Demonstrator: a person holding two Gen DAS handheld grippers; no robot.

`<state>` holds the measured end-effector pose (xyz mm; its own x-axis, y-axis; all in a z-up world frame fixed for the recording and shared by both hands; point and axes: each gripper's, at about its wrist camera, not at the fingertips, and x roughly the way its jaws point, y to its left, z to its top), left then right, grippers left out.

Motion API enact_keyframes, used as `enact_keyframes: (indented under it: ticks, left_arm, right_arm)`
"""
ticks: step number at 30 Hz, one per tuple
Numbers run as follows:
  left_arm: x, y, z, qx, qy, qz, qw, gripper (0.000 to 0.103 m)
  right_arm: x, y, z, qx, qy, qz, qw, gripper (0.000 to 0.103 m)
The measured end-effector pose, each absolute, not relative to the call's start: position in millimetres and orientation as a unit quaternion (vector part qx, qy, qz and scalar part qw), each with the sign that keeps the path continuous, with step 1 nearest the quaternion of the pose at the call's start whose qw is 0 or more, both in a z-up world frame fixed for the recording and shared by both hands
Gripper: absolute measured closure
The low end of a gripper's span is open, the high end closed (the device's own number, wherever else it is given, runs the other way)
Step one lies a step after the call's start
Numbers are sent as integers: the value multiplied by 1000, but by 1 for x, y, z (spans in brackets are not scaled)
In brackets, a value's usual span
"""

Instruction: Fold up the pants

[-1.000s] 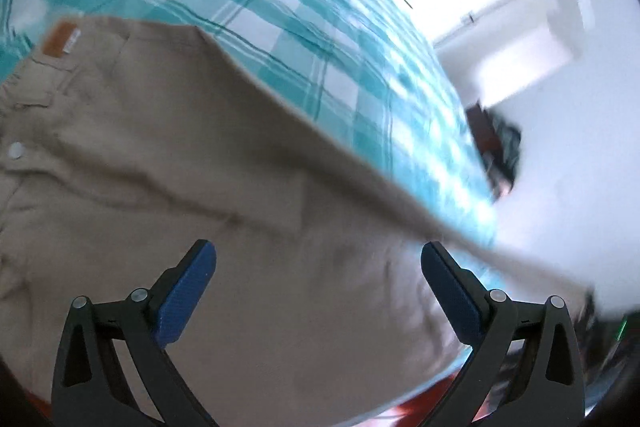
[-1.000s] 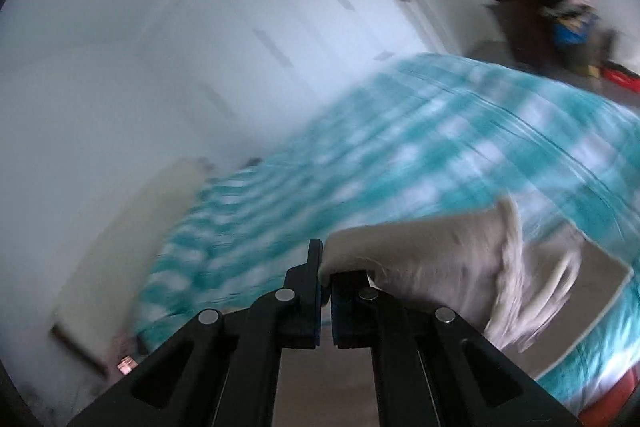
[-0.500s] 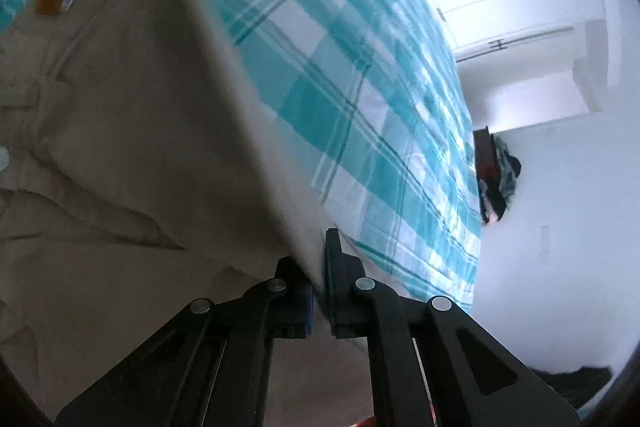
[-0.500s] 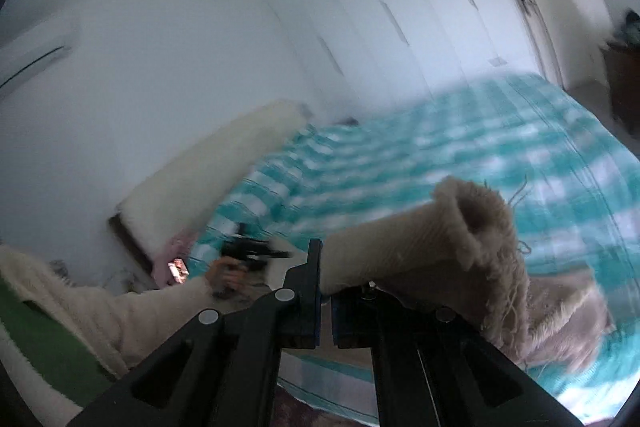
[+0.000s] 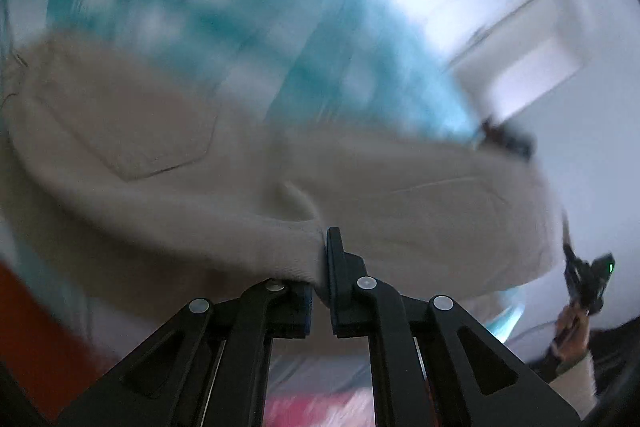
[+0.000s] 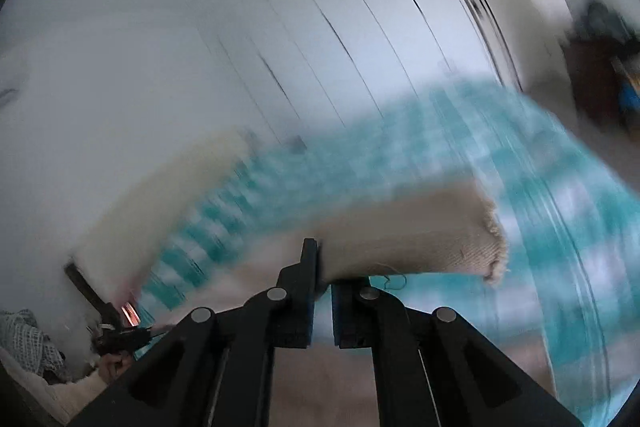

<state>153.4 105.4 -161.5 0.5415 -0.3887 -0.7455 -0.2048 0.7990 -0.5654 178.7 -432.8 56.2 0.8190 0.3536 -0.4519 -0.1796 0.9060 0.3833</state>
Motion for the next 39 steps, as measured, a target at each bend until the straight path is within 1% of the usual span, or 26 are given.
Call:
enact_keyframes:
  ticks: [1,2,3,4,6,9,11,12,13,15,16,17,18,19,22,24,26,28,30,33,34,35,36,37,38,39]
  left_arm:
    - [151,102,-176,-315,489,-51,812,98]
    - [149,97,-192,-315,504,-47,803,98]
    - [149,92,-199,-309,511,-43,801,98]
    - [151,88,-200,-302,513,-45,802,98]
    - [155,84,-194,-283,515,-43,808,98]
    - [158,85,-192,-281,516,-44,808,98]
    - [153,85,-194,-279,518,-41,808,98]
    - [152,84,-195,-275,519,-40,808,98]
    - [152,82,-197,-273,519,-39,809,98]
    - [153,81,-197,-268,519,-38,811,98]
    - [154,80,-198,-266,520,-38,811,98]
    - [155,80,-198,-264,520,-37,812,98]
    - [157,78,-198,-263,521,-37,811,98]
    - [158,77,-197,-263,520,-36,812,98]
    - [154,73,-182,-257,504,-45,824,98]
    - [150,65,-173,-246,495,-63,831,97]
    - [152,53,-180,-227,511,-71,826,97]
    - [153,45,-193,-205,532,-61,819,97]
    - [151,47,-202,-214,537,-59,814,97]
    - [153,49,-200,-215,540,-63,812,97]
    - [153,48,-199,-211,541,-63,811,95]
    - [153,48,-197,-204,545,-60,811,91]
    - [150,49,-194,-198,550,-57,809,85]
    - [145,50,-188,-194,554,-57,808,81]
    - [139,49,-183,-190,555,-58,808,69]
    - [131,50,-175,-181,558,-52,808,53]
  right_arm:
    - [184,-449,10,175,327,101,923,98]
    - [189,-459,-23,182,375,67,907,98]
    - [191,-470,-60,181,424,25,887,96]
    - [188,-481,-103,171,474,-22,864,96]
    - [180,-489,-139,164,506,-51,846,96]
    - [165,-501,-151,204,481,-51,851,95]
    - [164,-510,-145,232,468,-46,852,90]
    - [166,-514,-141,236,465,-47,852,84]
    - [164,-516,-140,241,460,-49,853,75]
    - [157,-526,-139,269,442,-46,854,63]
    - [152,-526,-139,280,434,-46,855,63]
    - [151,-533,-139,298,424,-47,854,64]
    - [152,-538,-140,314,420,-45,850,83]
    - [153,-536,-138,316,423,-46,848,99]
    - [157,-532,-125,274,433,-65,856,99]
    - [160,-529,-106,243,422,-68,871,100]
    - [159,-534,-98,221,421,-83,876,100]
    - [159,-540,-108,209,445,-103,865,100]
    - [159,-543,-126,207,472,-120,848,100]
    - [155,-539,-138,194,470,-134,851,99]
    - [154,-538,-138,190,469,-136,851,99]
    - [155,-538,-137,185,469,-140,852,99]
    - [155,-538,-135,184,467,-142,853,96]
    - [154,-539,-132,186,463,-140,855,84]
    - [152,-539,-130,188,461,-142,855,78]
    - [146,-543,-124,196,454,-138,858,64]
